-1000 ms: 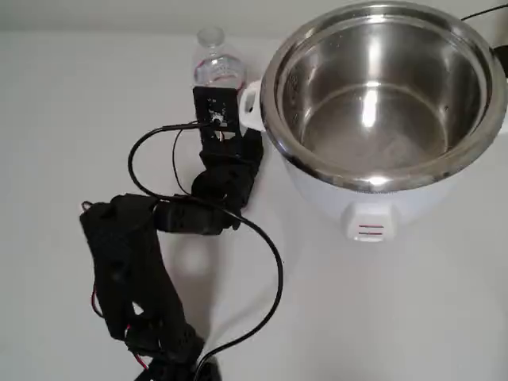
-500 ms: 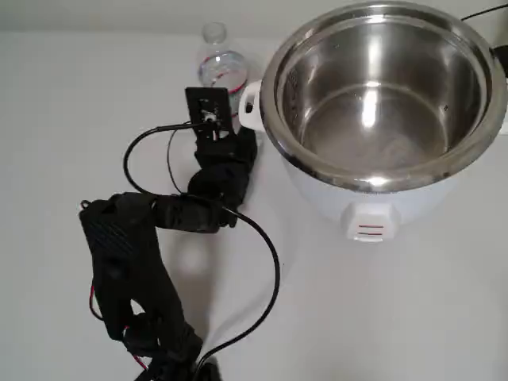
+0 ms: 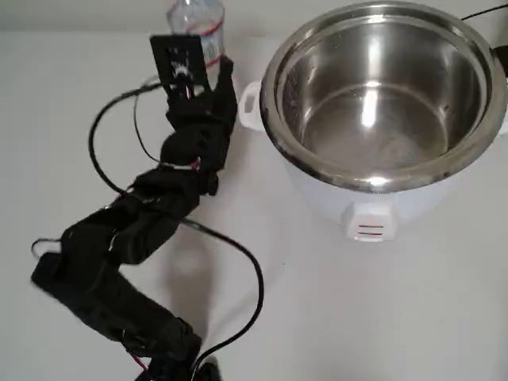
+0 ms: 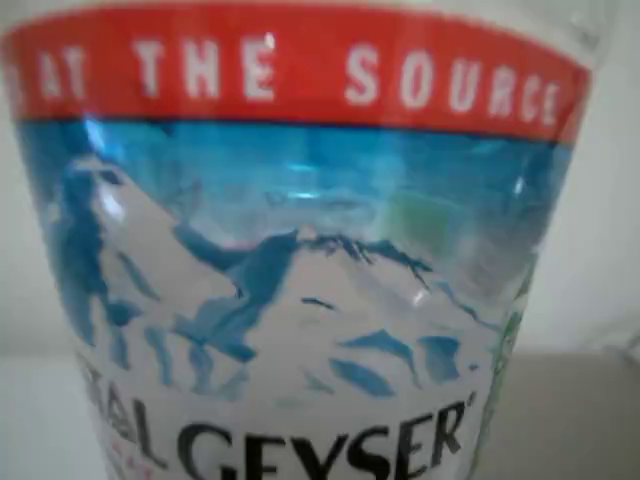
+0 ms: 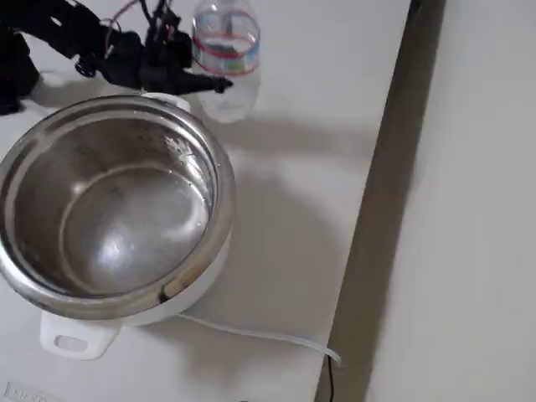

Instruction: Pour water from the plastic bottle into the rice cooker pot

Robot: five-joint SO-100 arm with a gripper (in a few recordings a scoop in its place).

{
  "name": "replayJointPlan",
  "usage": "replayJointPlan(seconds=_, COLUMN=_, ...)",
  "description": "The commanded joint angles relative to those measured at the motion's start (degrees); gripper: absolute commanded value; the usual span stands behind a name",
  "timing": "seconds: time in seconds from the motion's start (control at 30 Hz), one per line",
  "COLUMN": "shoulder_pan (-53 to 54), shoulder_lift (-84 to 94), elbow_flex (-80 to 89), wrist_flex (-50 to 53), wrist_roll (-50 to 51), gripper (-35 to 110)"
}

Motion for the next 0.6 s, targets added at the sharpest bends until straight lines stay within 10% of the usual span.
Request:
replayJointPlan(seconds=0.0, shoulder_pan=4.0, shoulder_lift=19.9, elbow_flex=-6.1, wrist_flex=12.5, wrist_roll=8.2, gripper=17)
replayJointPlan(seconds=0.57, shoulder_pan=13.6, shoulder_lift=30.1, elbow_flex=-31.9, wrist_flex=66.2, wrist_roll=52.3, gripper=16)
